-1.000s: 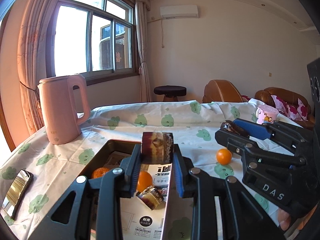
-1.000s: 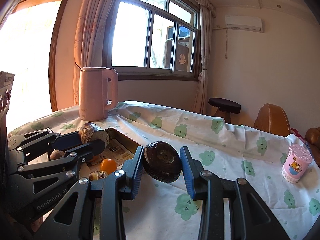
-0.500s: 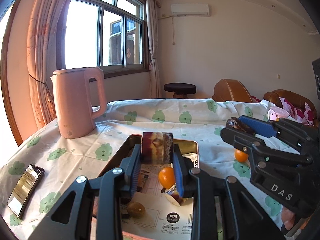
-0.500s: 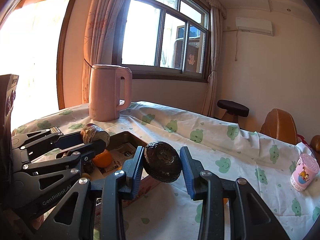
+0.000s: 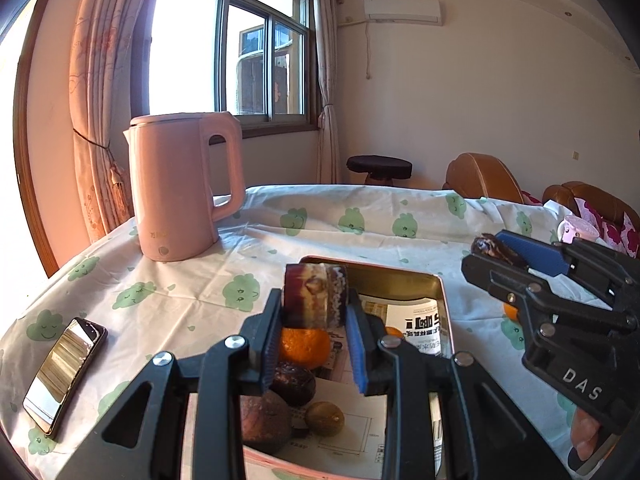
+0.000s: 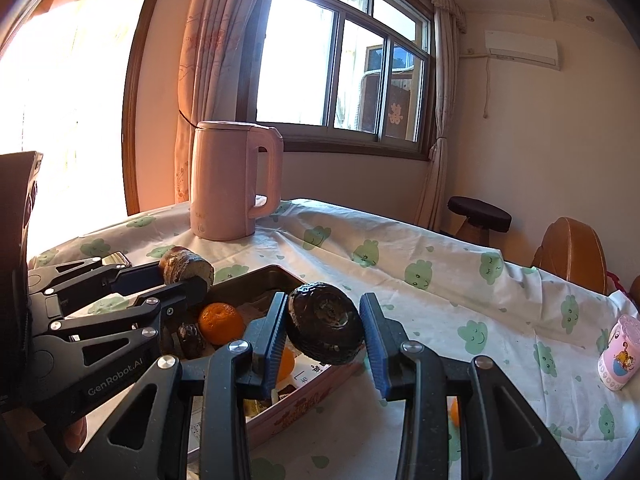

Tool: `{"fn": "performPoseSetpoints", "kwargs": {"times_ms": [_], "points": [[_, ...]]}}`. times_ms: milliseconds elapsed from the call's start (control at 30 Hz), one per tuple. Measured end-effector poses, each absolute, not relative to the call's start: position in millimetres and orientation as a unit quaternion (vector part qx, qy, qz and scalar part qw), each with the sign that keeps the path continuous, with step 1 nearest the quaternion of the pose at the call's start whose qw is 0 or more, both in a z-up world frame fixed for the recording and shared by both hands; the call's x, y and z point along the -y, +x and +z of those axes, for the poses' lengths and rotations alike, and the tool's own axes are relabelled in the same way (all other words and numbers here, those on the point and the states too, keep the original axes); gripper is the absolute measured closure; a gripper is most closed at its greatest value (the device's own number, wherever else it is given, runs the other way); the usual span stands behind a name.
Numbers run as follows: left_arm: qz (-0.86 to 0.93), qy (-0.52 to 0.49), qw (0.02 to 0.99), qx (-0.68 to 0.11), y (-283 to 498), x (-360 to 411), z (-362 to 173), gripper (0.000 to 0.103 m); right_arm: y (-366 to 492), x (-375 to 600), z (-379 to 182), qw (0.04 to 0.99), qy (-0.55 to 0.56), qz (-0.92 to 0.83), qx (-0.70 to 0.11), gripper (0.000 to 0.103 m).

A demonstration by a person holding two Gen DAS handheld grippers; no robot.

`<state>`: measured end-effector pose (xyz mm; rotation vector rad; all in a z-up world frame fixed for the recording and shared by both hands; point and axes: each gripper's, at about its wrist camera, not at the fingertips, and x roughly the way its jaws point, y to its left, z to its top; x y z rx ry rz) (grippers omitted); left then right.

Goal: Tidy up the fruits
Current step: 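Carry the jar over the tin box with the left tool while the right tool carries the dark fruit there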

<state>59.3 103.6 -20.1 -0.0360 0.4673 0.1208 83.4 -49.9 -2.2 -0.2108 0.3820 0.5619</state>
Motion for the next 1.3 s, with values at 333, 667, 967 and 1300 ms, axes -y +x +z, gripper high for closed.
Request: {"fn": "performPoseSetpoints", "kwargs": {"times_ms": [333,667,967,1300], "points": [[0.055,-0.012,0.966,-0.253,67.4,-105.3,-27.7,0.072,91.0,33.0,-12.2,0.932,-0.108,0.280,-0.203,0.064],[0.056,-0.011,0.961,-0.270,74.1,-106.8,-32.7,0.072,100.3,26.8,-24.5,0.927,-0.111,0.279,-0.224,0.064],[0.055,-0.011,0.958,-0.282,77.3,-107.1,-39.4,0.072,104.6,19.4,-31.9,0.922,-0.116,0.281,-0.238,0.064],[0.049,-0.009,0.954,-0.297,81.8,-107.2,-41.4,0.072,109.8,14.5,-38.5,0.917,-0.122,0.280,-0.258,0.064]]}}
